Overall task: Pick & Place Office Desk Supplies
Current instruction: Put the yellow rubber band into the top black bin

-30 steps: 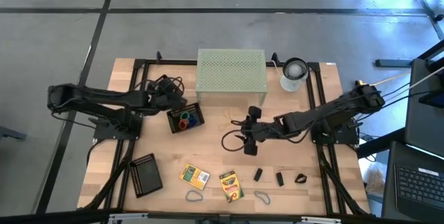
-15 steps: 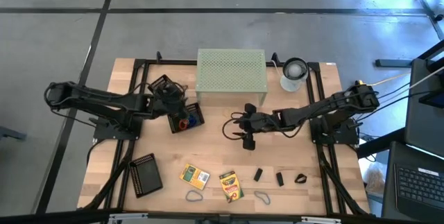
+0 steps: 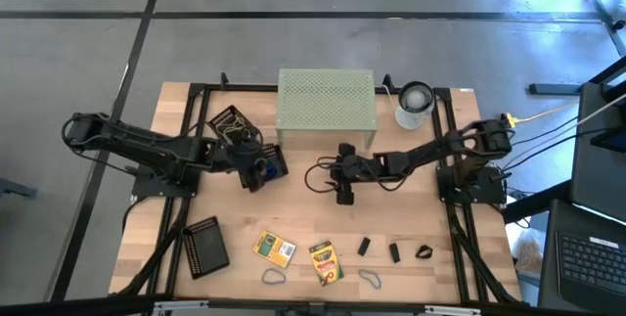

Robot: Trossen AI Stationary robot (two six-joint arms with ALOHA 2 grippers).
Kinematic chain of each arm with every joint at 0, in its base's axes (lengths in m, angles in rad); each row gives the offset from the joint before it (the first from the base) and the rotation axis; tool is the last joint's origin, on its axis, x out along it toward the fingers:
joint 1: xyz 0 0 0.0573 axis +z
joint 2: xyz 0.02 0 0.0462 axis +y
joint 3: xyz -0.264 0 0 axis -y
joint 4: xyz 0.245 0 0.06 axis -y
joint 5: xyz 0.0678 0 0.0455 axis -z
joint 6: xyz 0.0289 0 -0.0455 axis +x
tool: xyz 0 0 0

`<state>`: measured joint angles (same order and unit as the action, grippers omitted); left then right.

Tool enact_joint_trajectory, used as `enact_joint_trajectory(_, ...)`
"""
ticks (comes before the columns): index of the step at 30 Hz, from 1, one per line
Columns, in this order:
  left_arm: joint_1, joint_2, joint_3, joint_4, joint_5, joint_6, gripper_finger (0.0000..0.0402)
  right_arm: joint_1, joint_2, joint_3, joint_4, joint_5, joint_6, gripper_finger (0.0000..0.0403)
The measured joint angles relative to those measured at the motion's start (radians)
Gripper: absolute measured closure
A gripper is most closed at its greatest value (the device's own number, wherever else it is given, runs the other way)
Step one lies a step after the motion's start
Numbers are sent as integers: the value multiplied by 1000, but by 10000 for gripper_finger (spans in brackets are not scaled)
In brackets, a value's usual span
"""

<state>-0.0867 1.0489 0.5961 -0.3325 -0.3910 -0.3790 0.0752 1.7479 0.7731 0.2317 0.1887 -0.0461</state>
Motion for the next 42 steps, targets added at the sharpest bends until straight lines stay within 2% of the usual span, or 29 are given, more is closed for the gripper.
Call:
enact_joint_trajectory(13,-6,0,0,0,4,0,274,-63,40,1,24,-160,9,184)
enact_joint_trajectory(29,-6,0,0,0,4,-1,274,-69,160,8,136,-204,6,184)
enact_joint_trajectory(36,-6,0,0,0,4,-1,274,-84,187,62,104,-212,58,185)
enact_joint_trajectory(42,-6,0,0,0,4,-1,274,-85,187,93,29,-208,62,223)
